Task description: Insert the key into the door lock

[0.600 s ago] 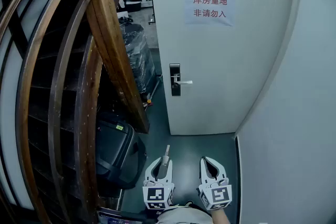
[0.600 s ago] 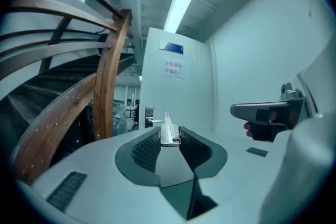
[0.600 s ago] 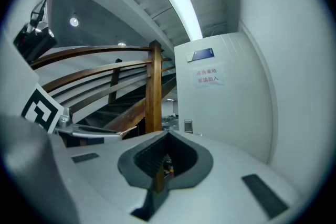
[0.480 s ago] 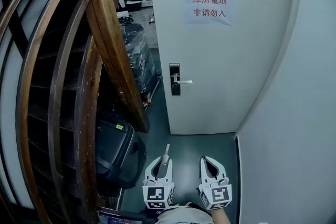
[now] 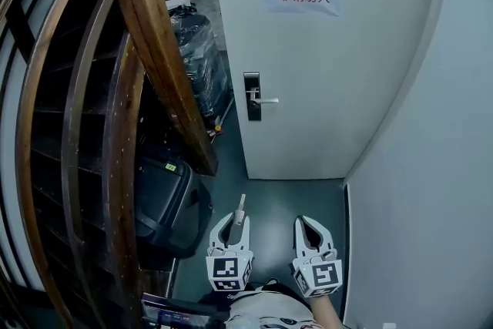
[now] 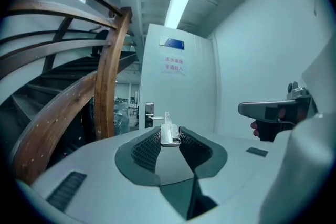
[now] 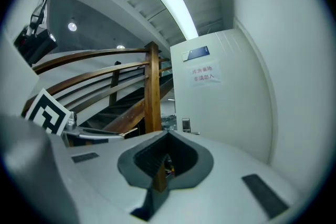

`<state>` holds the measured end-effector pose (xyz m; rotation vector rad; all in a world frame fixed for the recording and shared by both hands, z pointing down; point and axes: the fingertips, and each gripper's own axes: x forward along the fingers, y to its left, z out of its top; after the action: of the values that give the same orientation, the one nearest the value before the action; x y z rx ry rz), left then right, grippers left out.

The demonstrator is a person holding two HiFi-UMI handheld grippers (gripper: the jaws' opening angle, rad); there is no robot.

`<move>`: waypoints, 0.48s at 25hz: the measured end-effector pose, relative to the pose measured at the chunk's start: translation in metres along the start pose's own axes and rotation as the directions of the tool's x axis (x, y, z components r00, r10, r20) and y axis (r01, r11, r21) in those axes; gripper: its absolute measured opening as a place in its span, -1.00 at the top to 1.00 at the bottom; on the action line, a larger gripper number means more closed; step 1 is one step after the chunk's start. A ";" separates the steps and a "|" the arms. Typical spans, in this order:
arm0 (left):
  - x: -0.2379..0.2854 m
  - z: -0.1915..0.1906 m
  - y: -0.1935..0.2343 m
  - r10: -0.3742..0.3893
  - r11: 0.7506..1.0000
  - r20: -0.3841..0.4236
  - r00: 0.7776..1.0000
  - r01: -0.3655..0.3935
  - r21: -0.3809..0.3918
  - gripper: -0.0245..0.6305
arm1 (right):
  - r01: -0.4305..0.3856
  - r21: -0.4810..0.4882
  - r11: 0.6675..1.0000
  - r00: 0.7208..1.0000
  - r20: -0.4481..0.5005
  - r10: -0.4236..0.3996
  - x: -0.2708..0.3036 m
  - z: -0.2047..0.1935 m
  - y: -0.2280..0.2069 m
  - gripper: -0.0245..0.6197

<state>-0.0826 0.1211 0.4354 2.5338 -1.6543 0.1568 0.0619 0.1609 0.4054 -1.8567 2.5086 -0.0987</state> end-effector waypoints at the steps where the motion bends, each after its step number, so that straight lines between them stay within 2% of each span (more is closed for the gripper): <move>1: 0.004 -0.002 -0.002 0.003 1.000 -0.005 1.000 -0.003 -0.001 0.57 | -0.004 0.001 1.000 1.000 -0.005 0.004 -0.002 -0.002 -0.003 0.90; 7: 0.028 -0.017 -0.016 0.004 1.000 -0.033 0.999 -0.004 -0.002 0.57 | -0.019 0.006 1.000 0.999 -0.045 0.019 -0.009 -0.016 -0.022 0.91; 12: 0.056 -0.023 -0.016 0.019 1.000 -0.052 0.998 -0.018 0.012 0.57 | -0.031 0.015 0.999 0.998 -0.061 0.032 0.006 -0.021 -0.038 0.90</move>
<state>-0.0457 0.0800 0.4657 2.5010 -1.6629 0.2334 0.0957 0.1453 0.4289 -1.8361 2.5690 -0.1748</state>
